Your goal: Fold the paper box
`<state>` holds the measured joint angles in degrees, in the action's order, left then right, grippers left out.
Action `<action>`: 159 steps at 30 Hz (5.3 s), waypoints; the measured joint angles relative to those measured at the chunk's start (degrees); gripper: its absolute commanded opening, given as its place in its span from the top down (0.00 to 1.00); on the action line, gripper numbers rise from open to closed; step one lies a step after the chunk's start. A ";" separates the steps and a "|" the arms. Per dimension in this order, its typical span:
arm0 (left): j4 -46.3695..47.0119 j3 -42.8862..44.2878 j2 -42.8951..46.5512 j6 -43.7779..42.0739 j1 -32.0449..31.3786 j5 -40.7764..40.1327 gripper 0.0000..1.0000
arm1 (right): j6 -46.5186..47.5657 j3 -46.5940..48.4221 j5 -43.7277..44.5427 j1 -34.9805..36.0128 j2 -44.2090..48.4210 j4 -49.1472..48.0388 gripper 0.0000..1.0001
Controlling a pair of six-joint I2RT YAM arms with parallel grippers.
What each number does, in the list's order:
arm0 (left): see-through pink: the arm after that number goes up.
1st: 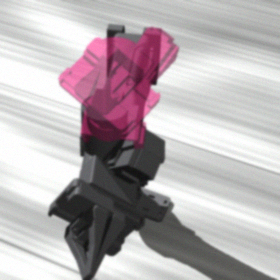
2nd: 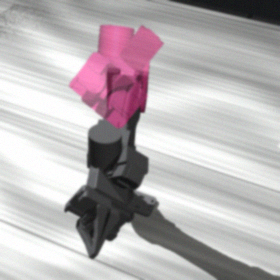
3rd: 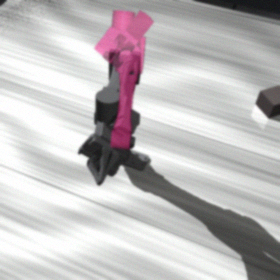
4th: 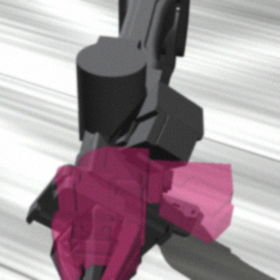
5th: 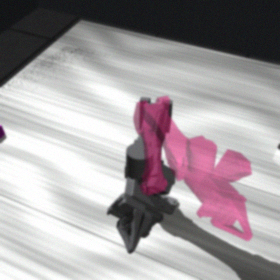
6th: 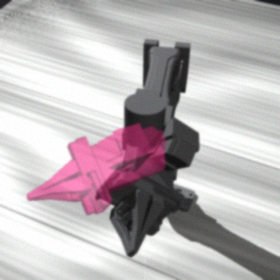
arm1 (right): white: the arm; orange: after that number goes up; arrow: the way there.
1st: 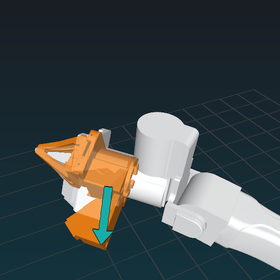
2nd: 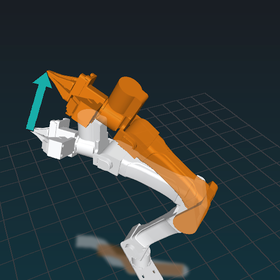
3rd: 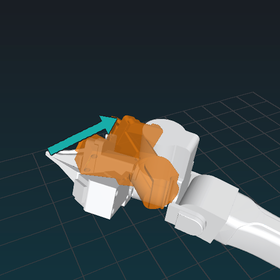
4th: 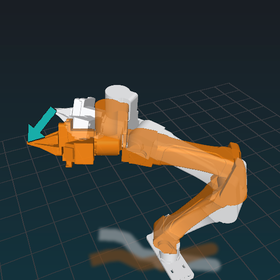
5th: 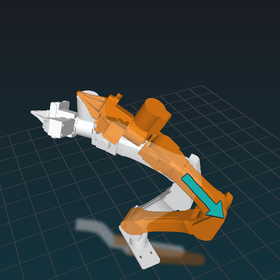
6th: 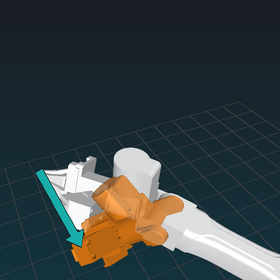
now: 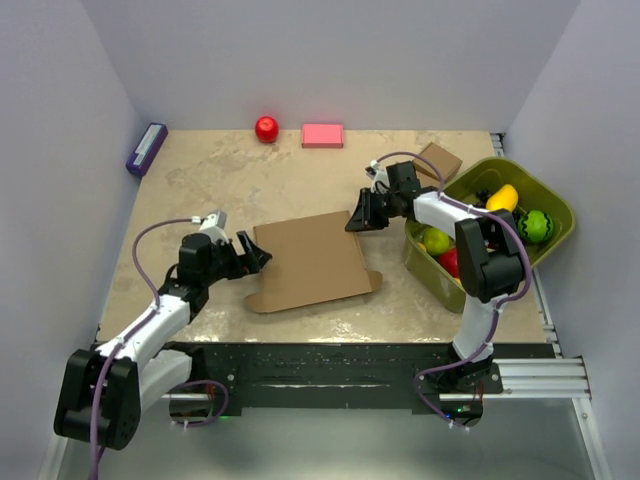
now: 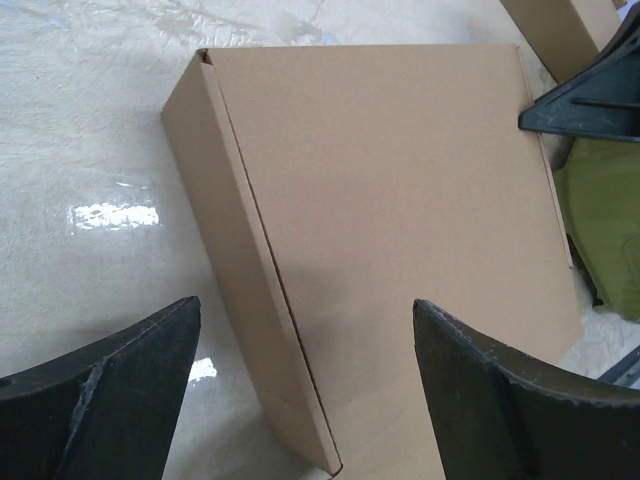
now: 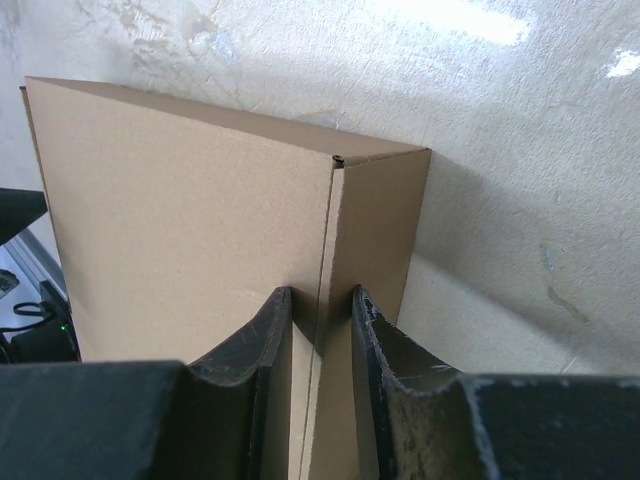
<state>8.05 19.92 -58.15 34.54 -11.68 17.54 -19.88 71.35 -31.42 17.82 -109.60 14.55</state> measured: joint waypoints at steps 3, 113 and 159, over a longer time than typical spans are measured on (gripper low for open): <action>1.05 -0.70 1.05 0.94 0.00 -0.90 0.09 | -0.07 -0.02 0.07 -0.24 -0.07 -0.02 0.99; 6.14 -10.34 6.19 11.76 3.80 -3.30 0.08 | -10.73 -11.04 -9.88 2.82 -1.01 -22.25 0.94; 26.73 -10.62 -0.07 21.99 -0.83 6.25 0.36 | -11.58 -12.41 -5.18 0.79 2.08 -21.24 0.82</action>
<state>34.79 9.30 -58.22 56.53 -12.51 23.79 -31.46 58.94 -36.60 18.61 -107.53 -6.70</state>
